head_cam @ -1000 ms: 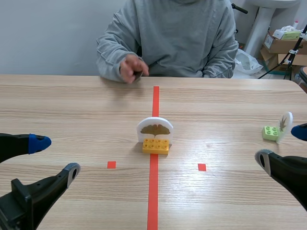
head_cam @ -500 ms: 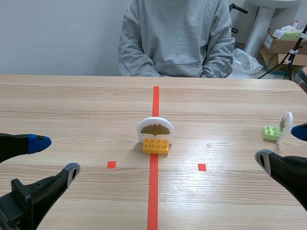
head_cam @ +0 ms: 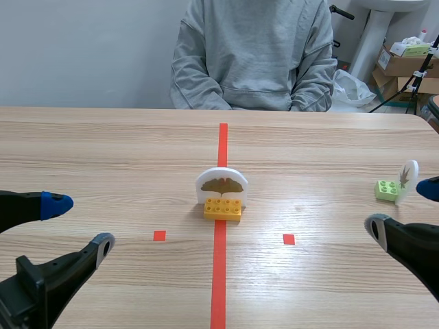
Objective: Do the leaf sorting experiment
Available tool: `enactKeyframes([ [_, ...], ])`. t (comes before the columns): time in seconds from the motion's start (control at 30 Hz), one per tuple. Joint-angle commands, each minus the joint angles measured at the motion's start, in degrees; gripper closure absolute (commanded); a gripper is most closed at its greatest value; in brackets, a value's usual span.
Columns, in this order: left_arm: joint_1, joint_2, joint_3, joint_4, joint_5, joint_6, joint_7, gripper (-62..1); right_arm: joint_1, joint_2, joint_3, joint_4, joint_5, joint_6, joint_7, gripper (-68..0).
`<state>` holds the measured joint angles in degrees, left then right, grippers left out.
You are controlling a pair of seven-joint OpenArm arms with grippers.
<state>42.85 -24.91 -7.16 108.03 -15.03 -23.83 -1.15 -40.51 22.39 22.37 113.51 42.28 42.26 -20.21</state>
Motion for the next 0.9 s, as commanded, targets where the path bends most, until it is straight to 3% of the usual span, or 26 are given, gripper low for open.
enactKeyframes([
  [0.0, -0.17, 0.42, 0.07, 1.05, -0.59, 0.09, -0.76, -45.4, 0.66, 0.79, 0.11, -0.11, 0.59, 0.46, 0.63, -57.6],
  [0.87, -0.17, 0.42, 0.07, 1.05, -0.59, 0.09, -0.74, -45.4, 0.66, 0.79, 0.11, -0.11, -0.07, 0.46, 0.63, -57.6],
])
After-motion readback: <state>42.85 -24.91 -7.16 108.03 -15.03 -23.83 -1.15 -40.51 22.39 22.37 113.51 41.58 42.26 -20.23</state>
